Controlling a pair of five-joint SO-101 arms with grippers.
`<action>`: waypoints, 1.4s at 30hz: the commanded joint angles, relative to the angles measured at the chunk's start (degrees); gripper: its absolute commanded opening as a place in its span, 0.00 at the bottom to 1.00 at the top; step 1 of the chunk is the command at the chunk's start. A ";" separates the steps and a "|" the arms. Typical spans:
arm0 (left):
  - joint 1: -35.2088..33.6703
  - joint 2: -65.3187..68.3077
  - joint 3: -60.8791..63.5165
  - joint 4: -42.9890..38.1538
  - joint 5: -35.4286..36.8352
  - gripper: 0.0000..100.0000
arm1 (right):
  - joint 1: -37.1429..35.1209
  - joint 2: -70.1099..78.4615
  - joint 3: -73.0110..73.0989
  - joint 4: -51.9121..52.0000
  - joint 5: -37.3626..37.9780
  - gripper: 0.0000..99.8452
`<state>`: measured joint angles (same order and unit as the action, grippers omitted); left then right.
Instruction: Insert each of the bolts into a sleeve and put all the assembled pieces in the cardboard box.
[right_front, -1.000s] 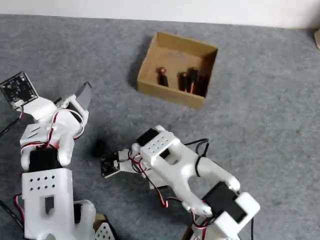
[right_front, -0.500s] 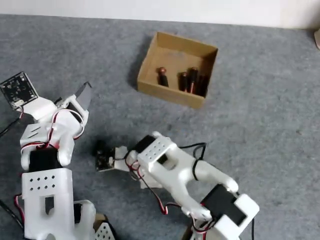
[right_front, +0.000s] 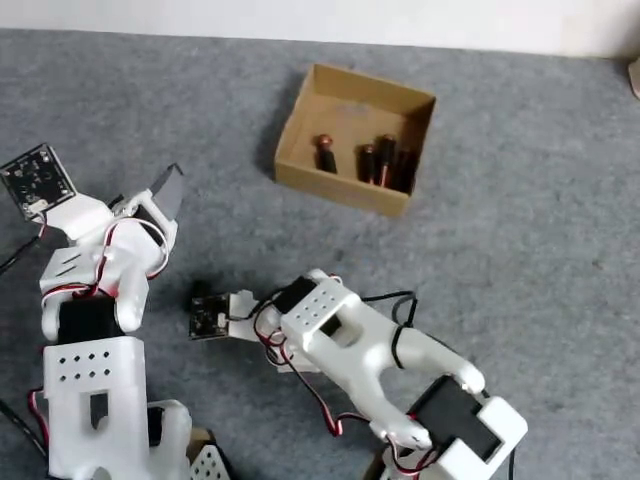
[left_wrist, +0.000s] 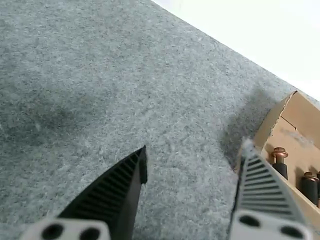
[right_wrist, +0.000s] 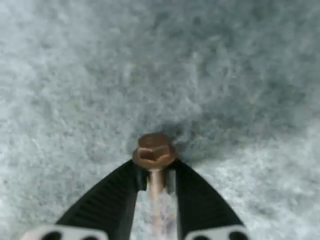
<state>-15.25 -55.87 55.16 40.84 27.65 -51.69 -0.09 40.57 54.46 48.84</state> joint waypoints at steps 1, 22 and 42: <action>-0.04 0.04 -3.21 0.09 0.00 0.29 | -1.54 0.48 2.33 -0.04 -0.35 0.01; 0.75 0.04 -3.47 0.44 0.09 0.29 | 11.03 -25.98 -3.38 8.31 -15.03 0.01; 1.19 -0.04 -3.30 0.18 0.09 0.29 | 2.86 29.41 -48.13 -5.49 -59.87 0.01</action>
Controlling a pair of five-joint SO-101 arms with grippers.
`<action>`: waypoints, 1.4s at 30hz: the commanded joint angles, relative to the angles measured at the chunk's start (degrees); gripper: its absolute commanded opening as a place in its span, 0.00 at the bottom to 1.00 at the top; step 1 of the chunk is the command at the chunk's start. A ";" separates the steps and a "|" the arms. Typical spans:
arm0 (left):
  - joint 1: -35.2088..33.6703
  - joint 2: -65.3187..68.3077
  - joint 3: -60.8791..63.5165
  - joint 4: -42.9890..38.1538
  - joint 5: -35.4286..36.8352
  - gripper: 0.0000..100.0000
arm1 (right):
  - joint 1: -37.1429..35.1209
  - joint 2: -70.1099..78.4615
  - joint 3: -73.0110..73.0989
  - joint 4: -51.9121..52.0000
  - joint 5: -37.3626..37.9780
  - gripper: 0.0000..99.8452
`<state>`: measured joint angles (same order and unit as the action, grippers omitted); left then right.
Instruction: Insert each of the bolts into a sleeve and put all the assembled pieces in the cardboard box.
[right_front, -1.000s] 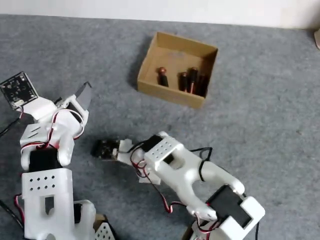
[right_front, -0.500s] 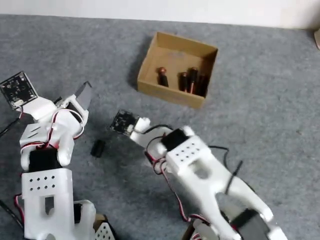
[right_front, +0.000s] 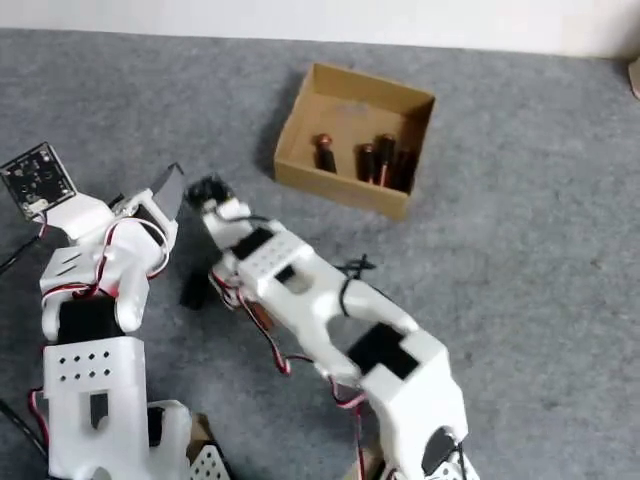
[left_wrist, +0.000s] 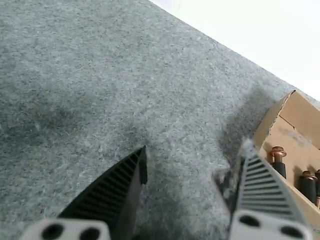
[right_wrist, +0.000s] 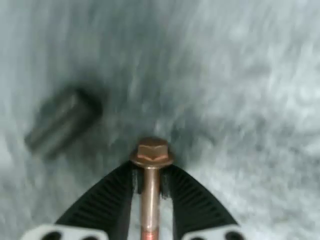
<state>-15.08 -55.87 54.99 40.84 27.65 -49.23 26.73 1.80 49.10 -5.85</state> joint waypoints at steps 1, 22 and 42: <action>0.92 -0.04 -3.21 0.18 0.09 0.29 | 0.84 3.21 -11.12 1.63 -7.03 0.03; 2.86 0.13 -3.38 0.44 0.18 0.29 | 19.21 -13.41 -33.54 42.86 -3.96 0.36; 4.88 24.57 -30.73 24.97 3.96 0.29 | 26.68 -23.25 -18.95 47.60 0.35 0.36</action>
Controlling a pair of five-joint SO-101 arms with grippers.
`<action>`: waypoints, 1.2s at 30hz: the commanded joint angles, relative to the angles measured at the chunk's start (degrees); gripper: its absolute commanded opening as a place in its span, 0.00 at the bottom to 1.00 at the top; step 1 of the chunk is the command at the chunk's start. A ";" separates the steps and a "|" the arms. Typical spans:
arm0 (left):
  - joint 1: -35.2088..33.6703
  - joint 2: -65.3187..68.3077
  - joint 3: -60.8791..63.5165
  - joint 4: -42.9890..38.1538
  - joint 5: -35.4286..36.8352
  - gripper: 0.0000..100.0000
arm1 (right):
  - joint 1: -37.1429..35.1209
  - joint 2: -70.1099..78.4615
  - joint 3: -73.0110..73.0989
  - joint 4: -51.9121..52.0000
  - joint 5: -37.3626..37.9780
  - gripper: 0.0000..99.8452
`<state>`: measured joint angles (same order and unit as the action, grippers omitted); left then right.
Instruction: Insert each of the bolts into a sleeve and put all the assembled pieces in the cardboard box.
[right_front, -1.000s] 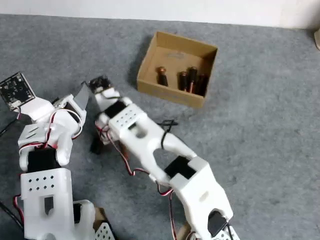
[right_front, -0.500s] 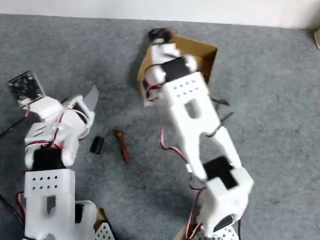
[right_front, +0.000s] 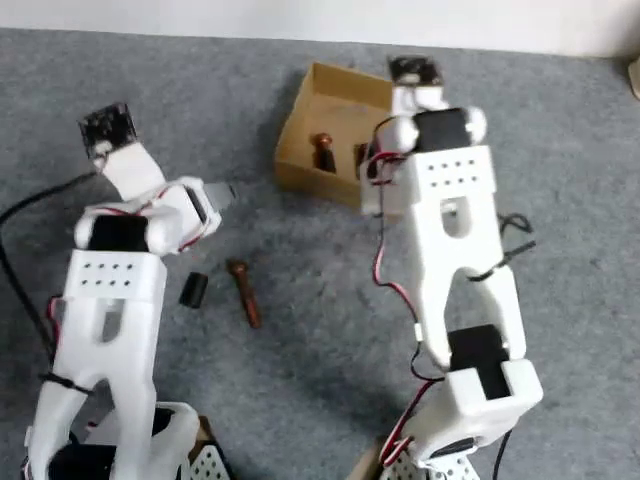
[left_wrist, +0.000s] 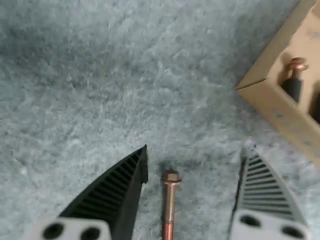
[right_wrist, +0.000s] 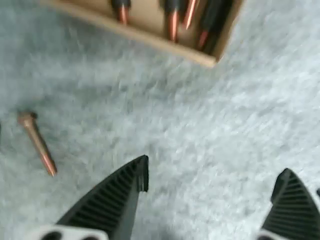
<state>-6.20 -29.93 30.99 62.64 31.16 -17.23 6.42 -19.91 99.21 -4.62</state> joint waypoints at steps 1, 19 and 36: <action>-6.55 -2.77 -7.60 3.52 0.18 0.29 | -7.60 -2.95 3.91 -3.65 -2.81 0.36; -40.04 -41.98 6.29 6.15 -7.82 0.29 | -35.82 7.34 17.10 -33.89 -30.68 0.36; -39.96 -42.15 0.31 11.78 -9.23 0.29 | -42.07 12.97 8.13 -35.30 -45.01 0.36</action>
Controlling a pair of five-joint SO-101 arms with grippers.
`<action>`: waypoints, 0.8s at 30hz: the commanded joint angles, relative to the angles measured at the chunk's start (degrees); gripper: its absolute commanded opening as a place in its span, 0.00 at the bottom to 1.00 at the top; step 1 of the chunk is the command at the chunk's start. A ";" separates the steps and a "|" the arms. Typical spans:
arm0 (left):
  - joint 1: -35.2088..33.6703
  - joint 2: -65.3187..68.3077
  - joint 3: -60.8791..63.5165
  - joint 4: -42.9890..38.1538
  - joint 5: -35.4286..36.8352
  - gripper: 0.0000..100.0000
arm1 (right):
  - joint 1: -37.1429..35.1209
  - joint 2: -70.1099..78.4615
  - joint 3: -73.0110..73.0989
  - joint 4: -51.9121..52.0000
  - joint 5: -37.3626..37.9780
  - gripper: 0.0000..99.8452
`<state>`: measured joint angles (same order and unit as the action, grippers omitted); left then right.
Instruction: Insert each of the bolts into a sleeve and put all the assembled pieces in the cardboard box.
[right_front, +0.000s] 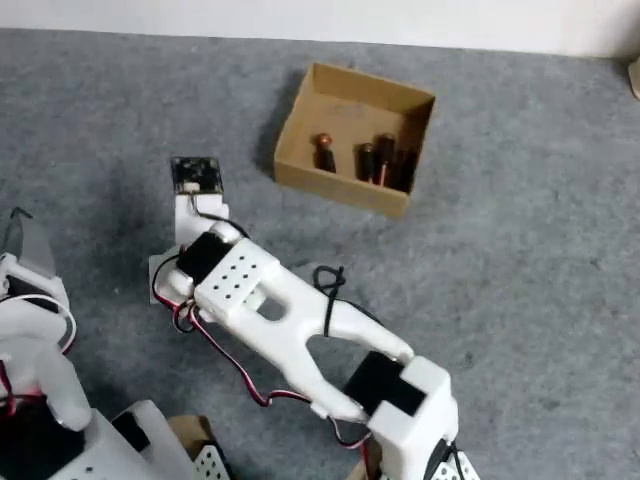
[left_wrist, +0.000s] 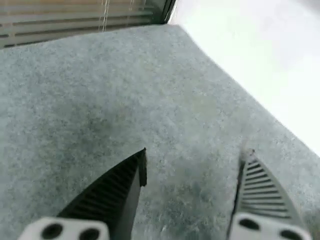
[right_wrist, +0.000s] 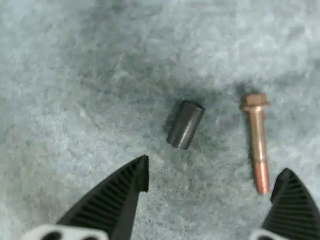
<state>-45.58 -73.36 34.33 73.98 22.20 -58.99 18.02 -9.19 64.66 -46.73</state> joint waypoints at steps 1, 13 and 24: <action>-0.48 1.71 -3.03 0.53 -0.26 0.29 | -0.84 2.95 -2.59 -0.84 -2.99 0.36; 2.15 1.36 -1.63 0.44 -0.26 0.29 | -2.77 20.88 -17.10 -5.49 -2.81 0.36; 2.15 1.36 -0.66 0.44 -0.44 0.29 | -0.13 30.73 -35.56 -6.90 -3.25 0.36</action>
<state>-44.44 -72.22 34.24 74.15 22.20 -60.22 47.47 -39.08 59.74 -49.36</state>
